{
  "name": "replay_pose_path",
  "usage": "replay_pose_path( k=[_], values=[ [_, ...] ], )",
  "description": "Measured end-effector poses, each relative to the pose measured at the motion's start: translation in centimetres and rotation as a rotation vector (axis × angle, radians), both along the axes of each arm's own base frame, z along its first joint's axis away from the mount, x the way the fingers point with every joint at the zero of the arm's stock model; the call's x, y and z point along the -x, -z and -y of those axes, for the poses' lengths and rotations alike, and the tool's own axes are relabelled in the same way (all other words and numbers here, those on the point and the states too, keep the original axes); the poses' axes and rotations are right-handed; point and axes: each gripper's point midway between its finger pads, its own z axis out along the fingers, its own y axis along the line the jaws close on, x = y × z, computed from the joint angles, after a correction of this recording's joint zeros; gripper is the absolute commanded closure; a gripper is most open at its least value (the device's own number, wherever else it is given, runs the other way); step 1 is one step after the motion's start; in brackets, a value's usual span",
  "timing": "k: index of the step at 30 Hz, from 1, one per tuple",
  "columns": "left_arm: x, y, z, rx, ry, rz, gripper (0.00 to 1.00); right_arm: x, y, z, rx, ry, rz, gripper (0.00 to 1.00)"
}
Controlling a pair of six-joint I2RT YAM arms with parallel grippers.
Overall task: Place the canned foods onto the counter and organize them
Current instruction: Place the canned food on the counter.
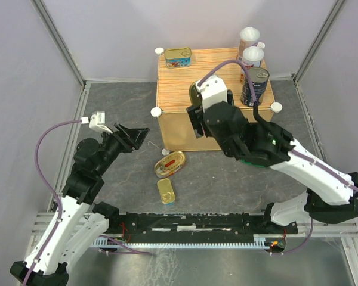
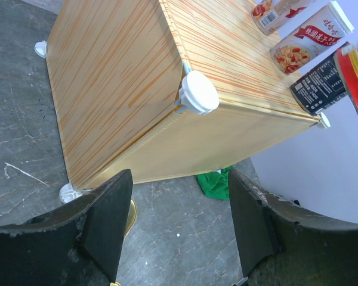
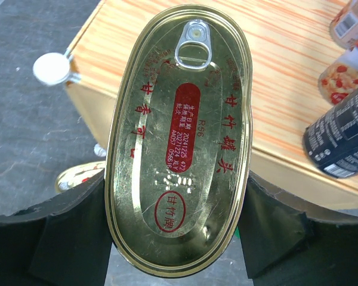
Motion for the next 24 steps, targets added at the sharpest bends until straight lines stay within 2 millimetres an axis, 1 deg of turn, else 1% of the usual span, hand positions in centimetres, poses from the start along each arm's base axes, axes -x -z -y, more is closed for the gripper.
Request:
replay_pose_path(
  k=[3,6,11,15,20,24],
  values=[
    [-0.2,0.0,0.3,-0.001,0.011,-0.004,0.28,-2.3,-0.1,0.7,0.004,0.040,-0.011,0.94],
    [-0.6,0.0,0.5,-0.002,0.014,-0.006,0.28,-4.7,0.2,1.1,0.009,0.073,-0.030,0.94],
    [-1.1,-0.2,0.7,-0.006,0.015,-0.007,0.28,-8.9,1.6,1.8,0.012,0.121,-0.080,0.95],
    [-1.5,-0.2,0.9,-0.020,0.019,-0.008,0.28,-11.8,3.2,2.6,0.010,0.156,-0.122,0.95],
    [-1.8,-0.1,1.0,-0.026,0.022,-0.012,0.28,-14.8,4.5,3.3,0.001,0.184,-0.157,0.95],
    [-2.2,-0.1,1.2,-0.029,0.024,-0.013,0.28,-16.5,4.8,3.4,-0.009,0.201,-0.164,0.95]
  ],
)
